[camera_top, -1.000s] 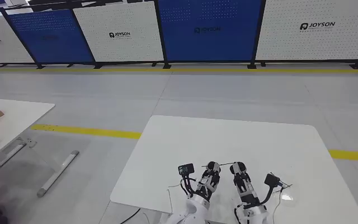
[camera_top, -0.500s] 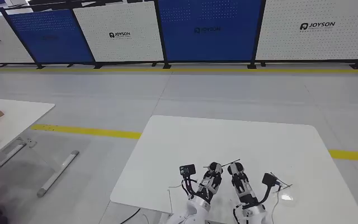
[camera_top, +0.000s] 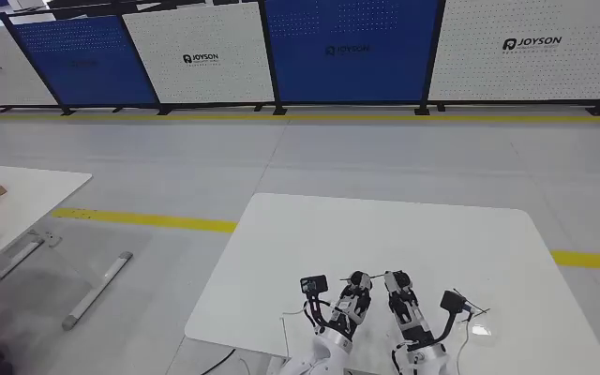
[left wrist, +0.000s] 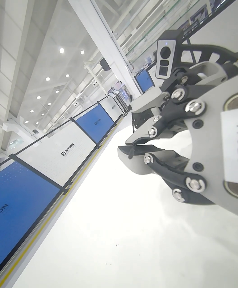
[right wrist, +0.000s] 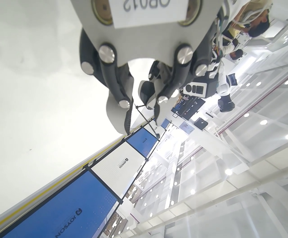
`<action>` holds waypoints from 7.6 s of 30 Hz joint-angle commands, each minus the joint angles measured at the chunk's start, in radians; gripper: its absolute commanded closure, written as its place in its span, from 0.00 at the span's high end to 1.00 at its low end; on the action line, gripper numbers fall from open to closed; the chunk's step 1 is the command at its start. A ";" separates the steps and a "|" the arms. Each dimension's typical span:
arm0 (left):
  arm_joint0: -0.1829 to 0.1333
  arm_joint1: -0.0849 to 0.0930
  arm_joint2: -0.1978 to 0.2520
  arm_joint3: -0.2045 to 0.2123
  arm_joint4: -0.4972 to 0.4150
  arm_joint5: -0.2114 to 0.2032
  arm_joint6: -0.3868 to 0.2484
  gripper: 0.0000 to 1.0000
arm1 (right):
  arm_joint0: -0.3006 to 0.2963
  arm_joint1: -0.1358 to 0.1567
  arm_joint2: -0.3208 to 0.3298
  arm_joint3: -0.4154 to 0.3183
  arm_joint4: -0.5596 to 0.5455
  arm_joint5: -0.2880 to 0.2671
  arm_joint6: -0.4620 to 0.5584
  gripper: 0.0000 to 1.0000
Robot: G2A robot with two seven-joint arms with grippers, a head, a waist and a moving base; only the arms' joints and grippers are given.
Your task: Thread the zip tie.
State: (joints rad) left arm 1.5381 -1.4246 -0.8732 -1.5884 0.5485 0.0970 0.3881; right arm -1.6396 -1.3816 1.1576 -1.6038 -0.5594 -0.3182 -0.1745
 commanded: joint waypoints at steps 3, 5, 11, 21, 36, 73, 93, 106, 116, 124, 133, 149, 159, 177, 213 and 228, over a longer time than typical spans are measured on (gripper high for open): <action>0.000 -0.001 0.000 0.002 -0.001 0.000 -0.003 0.00 | -0.001 0.000 0.000 -0.002 -0.001 0.005 -0.006 0.34; 0.000 -0.002 0.000 0.005 0.000 0.000 -0.004 0.00 | 0.000 0.000 0.002 -0.002 0.000 0.007 -0.009 0.30; 0.002 -0.003 0.004 0.006 0.013 -0.004 0.001 0.00 | -0.001 0.000 0.004 -0.005 0.000 0.009 -0.012 0.12; 0.008 -0.004 0.005 -0.001 0.007 -0.015 -0.012 0.00 | -0.003 0.000 -0.002 -0.003 -0.017 0.014 -0.021 0.00; 0.014 -0.005 0.008 -0.020 0.023 -0.008 -0.012 0.62 | -0.016 0.002 0.001 -0.020 -0.028 0.017 -0.034 0.00; 0.020 -0.007 -0.007 -0.021 0.026 -0.038 -0.005 0.00 | -0.018 0.003 0.010 -0.011 -0.038 0.014 -0.060 0.00; 0.031 -0.006 -0.045 -0.115 -0.008 -0.009 -0.021 0.00 | -0.067 0.018 0.069 -0.039 0.008 -0.022 -0.016 1.00; 0.060 -0.014 -0.068 -0.179 -0.186 -0.011 -0.017 0.00 | -0.004 0.011 0.005 0.007 -0.323 0.212 -0.066 1.00; 0.057 -0.014 -0.067 -0.176 -0.186 -0.013 -0.037 0.00 | 0.007 0.014 -0.006 0.020 -0.392 0.212 -0.047 1.00; 0.054 -0.014 -0.053 -0.167 -0.129 0.011 -0.029 0.00 | 0.025 0.014 -0.015 0.042 -0.445 0.225 -0.048 1.00; 0.050 -0.014 -0.052 -0.157 -0.134 0.003 -0.048 0.00 | 0.028 0.014 -0.016 0.041 -0.433 0.195 -0.072 0.90; 0.034 -0.021 -0.029 -0.134 -0.130 0.024 -0.042 0.00 | 0.034 0.013 -0.039 0.037 -0.459 0.194 -0.042 0.31; 0.029 -0.024 -0.015 -0.121 -0.110 0.038 -0.046 0.00 | 0.033 0.020 -0.024 0.019 -0.412 0.128 0.027 0.30; 0.029 -0.027 0.003 -0.110 -0.081 0.043 -0.049 0.00 | 0.032 0.025 -0.018 0.007 -0.398 0.113 0.028 0.22; 0.032 -0.030 0.008 -0.102 -0.098 -0.043 -0.040 0.00 | 0.043 0.027 -0.036 0.028 -0.417 0.127 0.017 0.00; 0.067 -0.025 0.004 -0.159 -0.130 -0.127 -0.039 0.00 | 0.055 0.027 -0.045 0.054 -0.442 0.142 0.019 0.00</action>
State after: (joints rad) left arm 1.6015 -1.4500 -0.8699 -1.7429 0.4168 -0.0274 0.3489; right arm -1.5866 -1.3540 1.1138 -1.5527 -1.0017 -0.1753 -0.1544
